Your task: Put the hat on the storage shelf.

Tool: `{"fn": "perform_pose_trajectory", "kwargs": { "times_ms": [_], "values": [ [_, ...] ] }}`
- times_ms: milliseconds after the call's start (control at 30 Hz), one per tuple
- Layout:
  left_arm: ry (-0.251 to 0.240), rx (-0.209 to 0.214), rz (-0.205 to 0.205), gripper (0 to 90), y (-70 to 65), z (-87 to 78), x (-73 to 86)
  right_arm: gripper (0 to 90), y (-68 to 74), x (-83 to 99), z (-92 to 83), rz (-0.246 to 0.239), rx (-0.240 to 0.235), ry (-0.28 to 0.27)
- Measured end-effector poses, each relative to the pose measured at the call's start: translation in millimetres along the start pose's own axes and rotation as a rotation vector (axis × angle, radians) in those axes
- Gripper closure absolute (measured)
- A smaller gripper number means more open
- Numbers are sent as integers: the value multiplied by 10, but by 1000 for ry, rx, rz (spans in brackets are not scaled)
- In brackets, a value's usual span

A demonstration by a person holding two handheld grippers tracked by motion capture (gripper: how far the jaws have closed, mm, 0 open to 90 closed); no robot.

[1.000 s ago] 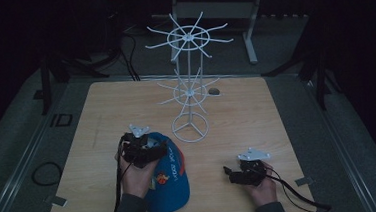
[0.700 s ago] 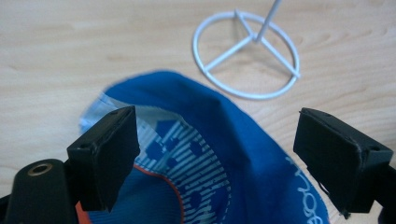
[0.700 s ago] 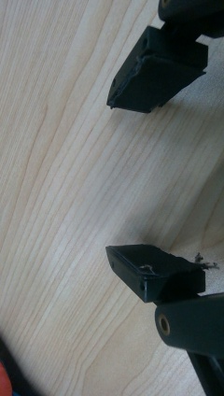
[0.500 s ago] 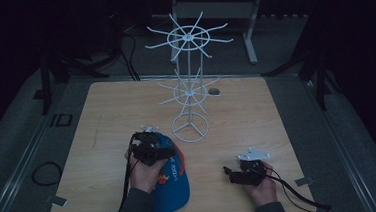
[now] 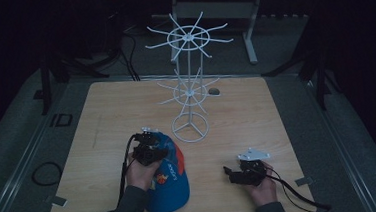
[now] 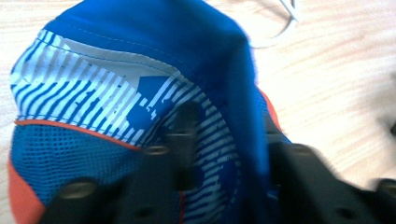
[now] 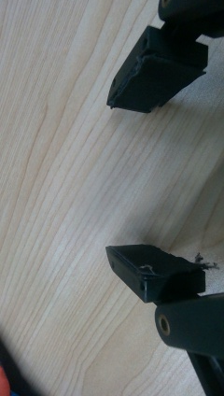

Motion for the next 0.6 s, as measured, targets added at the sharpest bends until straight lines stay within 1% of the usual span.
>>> {"fn": "perform_pose_trajectory", "kwargs": {
  "times_ms": [33,100,133,167,267,333,367,400,433,533,600],
  "values": [
    [-3,1,5,821,11,-27,-8,235,0,0,0,0,0,0],
    [-8,4,13,859,33,-92,-29,235,0,0,0,0,0,0],
    [-14,4,26,871,45,-125,-41,235,-1,-1,1,-1,1,-1],
    [-17,-3,50,878,68,-165,-55,235,-1,-1,1,-1,1,-1],
    [-30,3,81,887,96,-284,-84,235,-1,-1,1,-1,1,-1],
    [-46,9,93,890,122,-362,-106,235,0,0,0,0,0,0],
    [-46,9,93,891,122,-362,-106,235,0,0,0,0,0,0],
    [-65,17,105,892,147,-434,-131,235,0,0,0,0,0,0],
    [-71,17,111,892,167,-468,-142,235,-1,0,0,-1,0,0],
    [-96,26,124,893,212,-562,-178,235,0,0,0,0,0,0],
    [-96,26,124,894,212,-562,-178,235,0,0,0,0,0,0]
  ]
}}
Point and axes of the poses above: each handheld gripper's, and its own axes: z roughly forward along the jaws, x roughly out of its underside, y roughly to its left, the point moved 8 cm from there along z, roughly forward along the jaws, and after that the axes turned 9 degrees about -z, right-handed, at the moved point
